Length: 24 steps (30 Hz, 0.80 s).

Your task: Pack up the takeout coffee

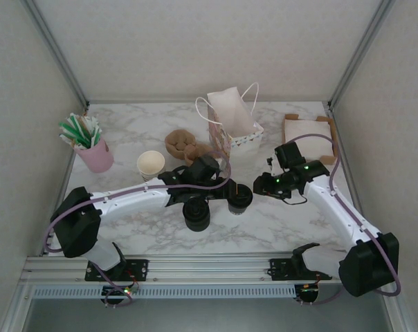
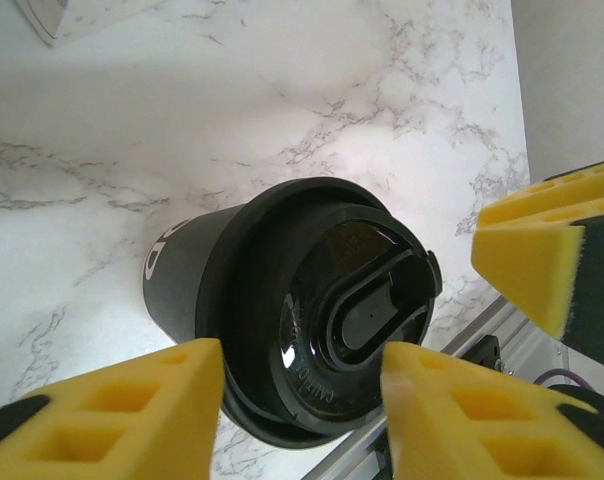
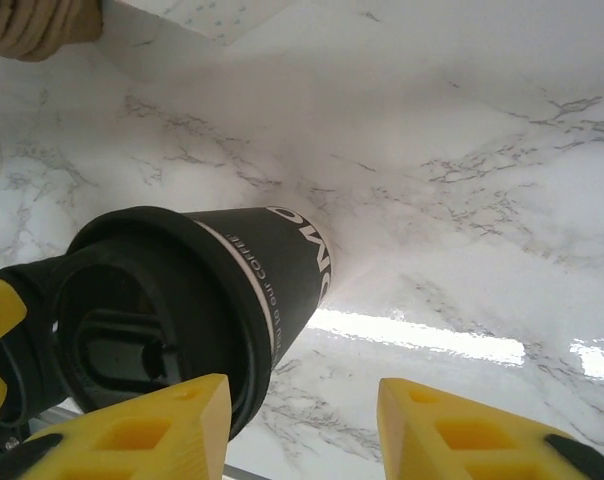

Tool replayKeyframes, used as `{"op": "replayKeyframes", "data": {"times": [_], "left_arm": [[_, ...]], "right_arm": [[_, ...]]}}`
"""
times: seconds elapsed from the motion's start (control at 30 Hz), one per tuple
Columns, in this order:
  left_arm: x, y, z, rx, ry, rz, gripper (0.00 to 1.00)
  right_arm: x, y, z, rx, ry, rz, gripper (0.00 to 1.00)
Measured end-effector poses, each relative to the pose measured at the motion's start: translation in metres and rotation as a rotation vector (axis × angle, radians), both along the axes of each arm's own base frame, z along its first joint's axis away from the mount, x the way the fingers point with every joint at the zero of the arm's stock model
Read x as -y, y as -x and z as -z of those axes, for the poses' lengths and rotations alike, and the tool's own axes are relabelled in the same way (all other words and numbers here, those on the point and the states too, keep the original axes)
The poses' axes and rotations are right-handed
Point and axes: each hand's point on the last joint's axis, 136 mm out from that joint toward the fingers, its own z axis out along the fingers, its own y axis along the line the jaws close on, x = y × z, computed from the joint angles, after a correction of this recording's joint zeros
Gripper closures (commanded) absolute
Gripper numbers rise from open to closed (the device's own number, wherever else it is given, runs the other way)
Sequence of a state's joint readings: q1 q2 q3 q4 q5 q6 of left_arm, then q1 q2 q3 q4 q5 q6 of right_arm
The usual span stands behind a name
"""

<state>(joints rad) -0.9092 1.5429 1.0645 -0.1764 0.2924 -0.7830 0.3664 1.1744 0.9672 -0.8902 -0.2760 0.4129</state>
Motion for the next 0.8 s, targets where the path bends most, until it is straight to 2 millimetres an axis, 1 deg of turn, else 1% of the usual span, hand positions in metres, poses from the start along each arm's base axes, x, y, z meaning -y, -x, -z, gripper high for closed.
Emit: {"op": "replayKeyframes", "data": {"times": [0.07,0.17,0.33,0.43,0.47,0.6,0.7,0.8], "left_arm": [[-0.002,0.000,-0.008,0.014,0.006,-0.003,0.38],[-0.007,0.001,-0.028,0.046,0.023,-0.013,0.28],[-0.020,0.002,-0.073,0.124,0.077,-0.037,0.13],[-0.033,0.007,-0.099,0.170,0.107,-0.056,0.02],[-0.038,0.009,-0.109,0.186,0.119,-0.064,0.00],[-0.062,0.021,-0.145,0.246,0.174,-0.098,0.00],[-0.082,0.030,-0.167,0.289,0.212,-0.122,0.00],[-0.100,0.039,-0.180,0.321,0.236,-0.145,0.00]], "right_arm": [[0.001,0.000,-0.010,0.025,-0.006,0.004,0.47],[0.001,0.001,-0.031,0.077,-0.027,0.003,0.42],[0.002,0.007,-0.071,0.169,-0.069,0.002,0.30],[0.004,0.017,-0.093,0.212,-0.099,-0.001,0.22],[0.005,0.021,-0.100,0.226,-0.108,0.000,0.19],[0.008,0.040,-0.124,0.262,-0.153,-0.001,0.09],[0.011,0.052,-0.134,0.275,-0.175,0.003,0.02],[0.013,0.065,-0.137,0.267,-0.194,0.006,0.01]]}}
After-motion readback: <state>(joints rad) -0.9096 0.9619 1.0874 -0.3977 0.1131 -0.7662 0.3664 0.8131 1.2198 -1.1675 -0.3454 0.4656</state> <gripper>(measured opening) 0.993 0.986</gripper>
